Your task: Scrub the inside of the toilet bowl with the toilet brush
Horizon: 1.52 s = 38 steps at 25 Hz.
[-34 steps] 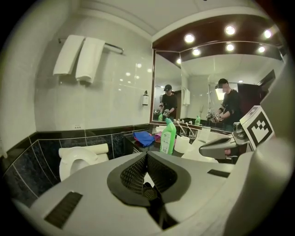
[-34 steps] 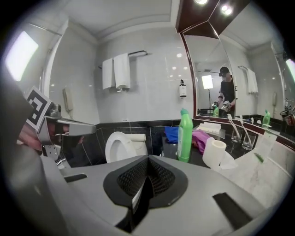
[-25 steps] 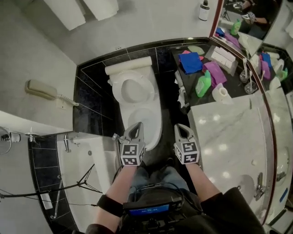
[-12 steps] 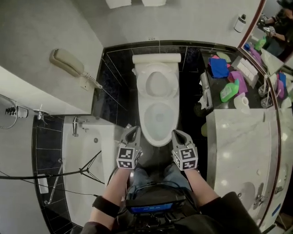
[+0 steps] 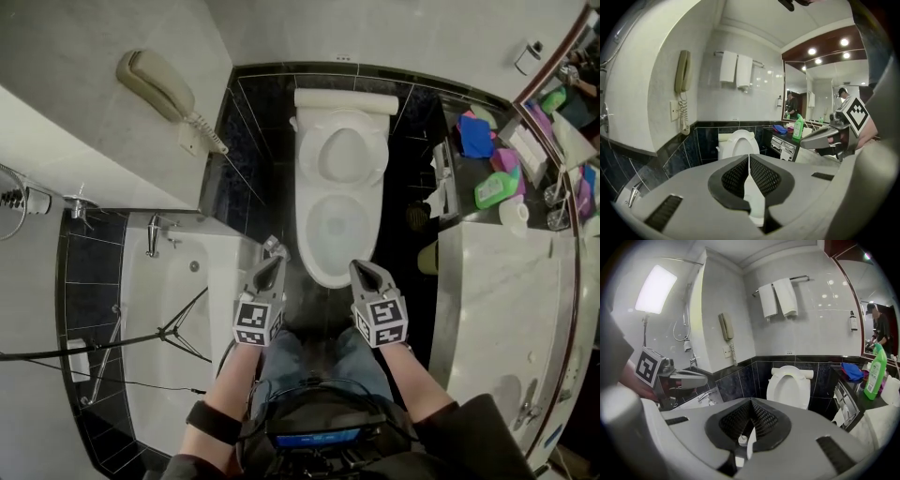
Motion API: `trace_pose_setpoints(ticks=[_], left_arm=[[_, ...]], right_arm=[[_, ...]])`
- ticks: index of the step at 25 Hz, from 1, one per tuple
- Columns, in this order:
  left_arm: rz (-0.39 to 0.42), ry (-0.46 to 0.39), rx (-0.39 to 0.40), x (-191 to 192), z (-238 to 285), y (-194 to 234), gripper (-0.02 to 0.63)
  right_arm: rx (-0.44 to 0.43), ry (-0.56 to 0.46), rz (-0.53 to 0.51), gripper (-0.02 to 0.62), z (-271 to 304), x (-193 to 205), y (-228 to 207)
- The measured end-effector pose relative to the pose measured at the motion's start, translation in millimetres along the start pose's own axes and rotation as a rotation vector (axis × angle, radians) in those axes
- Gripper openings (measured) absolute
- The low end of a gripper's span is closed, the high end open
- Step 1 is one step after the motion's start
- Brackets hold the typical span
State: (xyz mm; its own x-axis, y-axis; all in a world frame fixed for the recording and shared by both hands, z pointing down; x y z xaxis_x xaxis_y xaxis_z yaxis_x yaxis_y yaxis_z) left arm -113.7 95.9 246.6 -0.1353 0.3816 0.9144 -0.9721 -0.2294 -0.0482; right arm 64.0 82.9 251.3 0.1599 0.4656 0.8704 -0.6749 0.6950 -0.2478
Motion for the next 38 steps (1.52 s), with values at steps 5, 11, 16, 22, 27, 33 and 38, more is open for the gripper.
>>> trace_pose_setpoints(ticks=[5,11,16,22,27,33,38], left_arm=[[-0.012,-0.022,0.007,46,10,32,0.051],[-0.074,-0.025,0.012,133,42,76,0.14],[-0.077,-0.018,0.001,213,75,105,0.256],[-0.083,-0.025,0.043,295,122,125,0.318],[-0.034,-0.036,0.089,363,167,135,0.368],[0.001,-0.054,0.093,437,216,146,0.368],[0.011,-0.053,0.11,491,248,142,0.368]], right_arm=[[-0.033,0.013,-0.038,0.006,46,14,11],[-0.062,0.02,-0.065,0.006,125,60,12],[-0.095,0.037,-0.062,0.006,182,112,9],[-0.142,0.055,-0.109,0.006,247,174,9],[-0.164,0.03,-0.144,0.006,301,215,11],[-0.176,0.011,-0.114,0.006,354,268,8],[-0.167,-0.047,-0.079,0.006,378,295,-6]])
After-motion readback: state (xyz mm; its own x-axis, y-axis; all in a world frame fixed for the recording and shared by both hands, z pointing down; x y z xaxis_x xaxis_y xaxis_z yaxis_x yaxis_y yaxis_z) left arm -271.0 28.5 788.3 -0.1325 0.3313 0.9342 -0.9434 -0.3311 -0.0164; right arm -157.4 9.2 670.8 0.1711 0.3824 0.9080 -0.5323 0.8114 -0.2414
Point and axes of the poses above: the fingertips, and each gripper's own axes: z forward along the fingers, y to its left, x out of its underside, the point moved 2 cm from there along -z, backward along the fingers, and after that the axes turned 12 degrees about -x, right-handed, at the moved point
